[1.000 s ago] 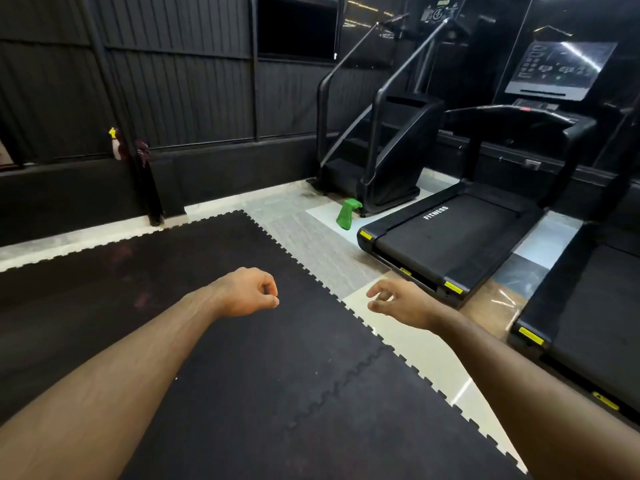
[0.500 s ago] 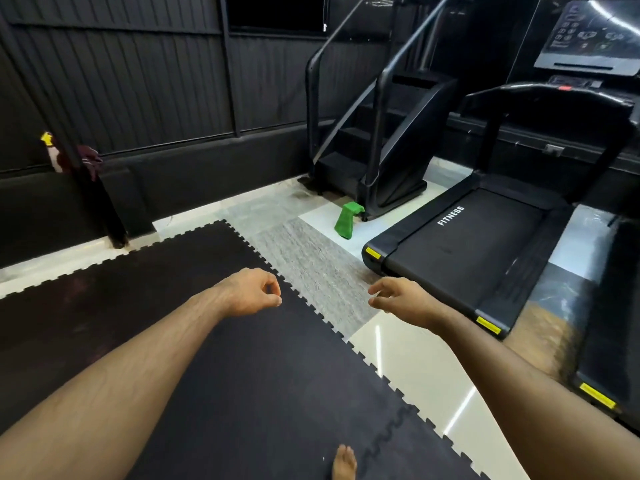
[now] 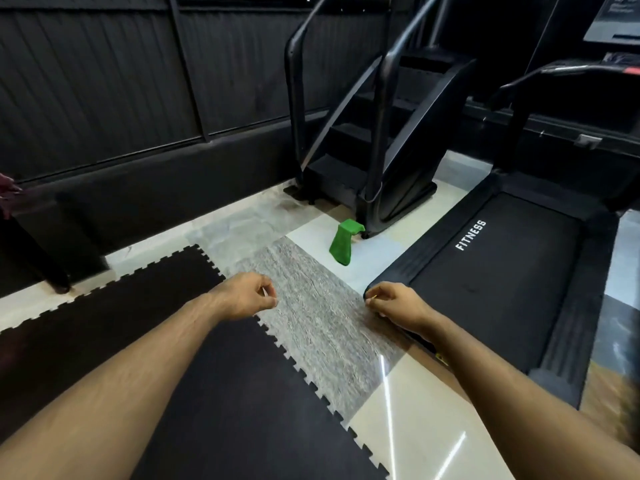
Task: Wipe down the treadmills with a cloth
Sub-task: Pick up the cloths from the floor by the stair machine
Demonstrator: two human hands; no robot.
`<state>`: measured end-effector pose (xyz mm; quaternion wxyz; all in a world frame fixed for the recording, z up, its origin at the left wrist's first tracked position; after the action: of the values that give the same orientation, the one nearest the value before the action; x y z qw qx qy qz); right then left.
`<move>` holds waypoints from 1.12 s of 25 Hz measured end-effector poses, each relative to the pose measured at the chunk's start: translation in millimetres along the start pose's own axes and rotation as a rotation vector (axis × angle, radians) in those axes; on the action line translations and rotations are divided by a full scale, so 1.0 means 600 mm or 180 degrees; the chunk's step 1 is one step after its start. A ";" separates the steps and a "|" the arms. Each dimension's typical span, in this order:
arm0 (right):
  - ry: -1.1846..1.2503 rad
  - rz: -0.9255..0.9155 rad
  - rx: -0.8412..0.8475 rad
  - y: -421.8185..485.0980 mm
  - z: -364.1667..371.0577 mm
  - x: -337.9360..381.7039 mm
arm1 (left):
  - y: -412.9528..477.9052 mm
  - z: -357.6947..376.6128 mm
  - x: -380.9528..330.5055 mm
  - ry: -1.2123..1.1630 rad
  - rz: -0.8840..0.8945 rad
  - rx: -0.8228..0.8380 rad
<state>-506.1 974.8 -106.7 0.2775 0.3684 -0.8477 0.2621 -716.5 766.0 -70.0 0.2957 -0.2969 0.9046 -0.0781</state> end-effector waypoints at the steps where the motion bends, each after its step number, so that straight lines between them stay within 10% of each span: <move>1: -0.0008 0.0043 0.0041 0.065 -0.011 -0.008 | 0.067 -0.016 0.003 -0.0012 -0.0013 0.0015; 28: 0.0723 0.1658 0.0273 1.623 -0.207 -0.261 | 1.768 -0.237 0.095 -0.0006 -0.0022 0.1283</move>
<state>-1131.5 1706.4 -356.4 0.2781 0.1180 -0.8654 0.3997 -1357.1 1588.9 -318.6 0.3497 -0.2349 0.8694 -0.2583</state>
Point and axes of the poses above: each hand's wrist, its own y-axis towards the middle knuckle, its own z-axis out of the palm, x = y × z, the point moved 6 cm from there along y, towards the middle knuckle, and after that the axes turned 1 degree about -x, right-handed, at the moved point
